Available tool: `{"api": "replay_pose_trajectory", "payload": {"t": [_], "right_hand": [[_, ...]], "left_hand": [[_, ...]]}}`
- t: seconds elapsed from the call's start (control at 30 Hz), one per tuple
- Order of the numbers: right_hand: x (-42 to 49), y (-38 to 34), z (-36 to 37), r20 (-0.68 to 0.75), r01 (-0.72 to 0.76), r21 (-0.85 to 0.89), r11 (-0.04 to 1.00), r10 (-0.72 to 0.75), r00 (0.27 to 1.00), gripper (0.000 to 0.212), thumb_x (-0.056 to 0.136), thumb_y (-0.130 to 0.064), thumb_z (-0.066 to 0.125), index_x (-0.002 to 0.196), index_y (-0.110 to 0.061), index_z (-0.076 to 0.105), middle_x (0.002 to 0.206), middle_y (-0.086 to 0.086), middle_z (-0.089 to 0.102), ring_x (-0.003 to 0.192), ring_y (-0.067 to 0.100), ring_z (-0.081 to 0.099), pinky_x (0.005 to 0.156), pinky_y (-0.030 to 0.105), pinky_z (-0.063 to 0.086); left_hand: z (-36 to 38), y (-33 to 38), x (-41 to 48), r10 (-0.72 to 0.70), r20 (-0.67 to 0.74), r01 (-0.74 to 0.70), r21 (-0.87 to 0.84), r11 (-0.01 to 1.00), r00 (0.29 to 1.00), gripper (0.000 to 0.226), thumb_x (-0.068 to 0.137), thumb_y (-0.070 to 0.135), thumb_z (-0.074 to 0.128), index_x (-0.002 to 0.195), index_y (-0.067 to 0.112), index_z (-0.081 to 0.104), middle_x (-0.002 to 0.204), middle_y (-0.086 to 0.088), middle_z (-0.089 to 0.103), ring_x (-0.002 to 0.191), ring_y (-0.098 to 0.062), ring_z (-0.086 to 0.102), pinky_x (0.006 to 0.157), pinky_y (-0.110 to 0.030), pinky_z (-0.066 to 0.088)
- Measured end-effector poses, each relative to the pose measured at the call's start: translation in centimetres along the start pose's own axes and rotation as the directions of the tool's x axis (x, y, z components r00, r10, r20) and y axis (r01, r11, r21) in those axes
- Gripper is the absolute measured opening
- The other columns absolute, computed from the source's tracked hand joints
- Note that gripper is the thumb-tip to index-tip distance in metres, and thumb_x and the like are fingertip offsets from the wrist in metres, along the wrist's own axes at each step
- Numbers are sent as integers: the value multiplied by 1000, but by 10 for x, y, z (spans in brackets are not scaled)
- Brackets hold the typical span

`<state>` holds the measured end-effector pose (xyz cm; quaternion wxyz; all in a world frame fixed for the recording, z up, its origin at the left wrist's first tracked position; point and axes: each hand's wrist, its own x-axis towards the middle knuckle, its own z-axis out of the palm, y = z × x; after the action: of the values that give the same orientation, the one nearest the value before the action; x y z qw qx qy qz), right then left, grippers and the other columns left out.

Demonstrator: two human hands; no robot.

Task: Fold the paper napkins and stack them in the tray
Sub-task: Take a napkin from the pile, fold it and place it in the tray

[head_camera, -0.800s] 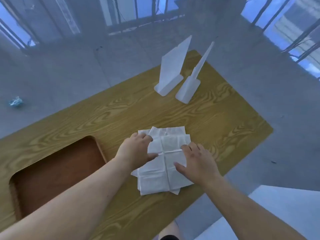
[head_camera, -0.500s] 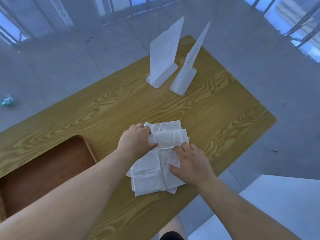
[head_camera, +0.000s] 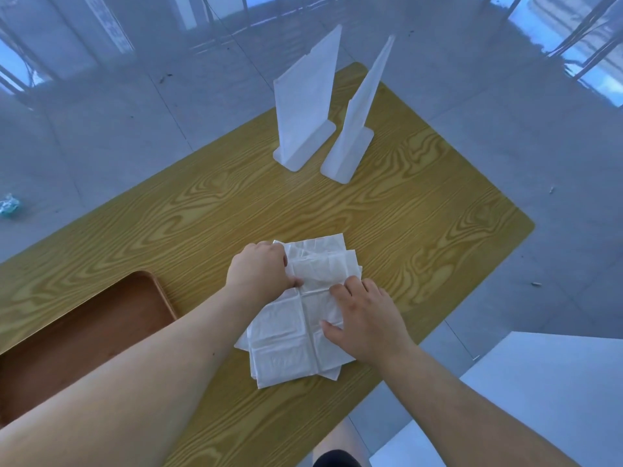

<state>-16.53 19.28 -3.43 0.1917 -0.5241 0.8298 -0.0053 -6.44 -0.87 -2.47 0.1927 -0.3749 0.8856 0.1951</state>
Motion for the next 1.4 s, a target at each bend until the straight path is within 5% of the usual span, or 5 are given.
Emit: {"api": "replay_pose_trajectory", "payload": {"t": [0.43, 0.6, 0.87, 1.13, 1.4], "right_hand": [[-1, 3, 3, -52, 19, 11, 1000, -18, 998, 60, 89, -64, 54, 128, -19, 58, 116, -1, 58, 102, 21, 55, 91, 37, 51], [-4, 5, 6, -107, 19, 38, 999, -14, 994, 59, 88, -61, 57, 128, -18, 60, 114, 0, 61, 102, 22, 58, 91, 38, 52], [-22, 19, -8, -106, -308, 414, 856, 382, 918, 57, 89, -59, 63, 132, -21, 59, 121, -7, 61, 111, 16, 58, 93, 34, 51], [-35, -4, -32, 357, -443, 866, 232, 334, 872, 103, 58, -93, 70, 128, -18, 65, 119, 10, 72, 114, 29, 68, 100, 52, 57], [0, -112, -58, 468, -529, 793, -303, -255, 846, 97, 64, -78, 81, 144, -29, 57, 143, 6, 68, 131, 27, 65, 111, 54, 49]], "left_hand": [[4, 0, 10, -17, 70, 24, -92, 996, 997, 28, 90, 44, 76, 76, 32, 55, 89, 9, 62, 88, -17, 61, 66, -31, 44], [4, -3, 8, -39, 111, 72, -314, 947, 993, 18, 86, 33, 76, 97, 28, 62, 94, 10, 68, 83, -14, 67, 63, -29, 48], [-8, -2, -17, -16, 273, 118, -361, 925, 962, 24, 88, 41, 81, 98, 20, 74, 86, 10, 67, 78, -10, 63, 63, -27, 45], [-65, -41, -93, 305, 347, 322, -938, 129, 887, 46, 88, 27, 75, 129, 8, 71, 128, -19, 73, 112, -33, 68, 107, -52, 51], [-100, -125, -154, 241, 174, 227, -950, -213, 955, 52, 91, 41, 71, 136, 13, 70, 126, -15, 73, 114, -33, 70, 100, -51, 56]]}}
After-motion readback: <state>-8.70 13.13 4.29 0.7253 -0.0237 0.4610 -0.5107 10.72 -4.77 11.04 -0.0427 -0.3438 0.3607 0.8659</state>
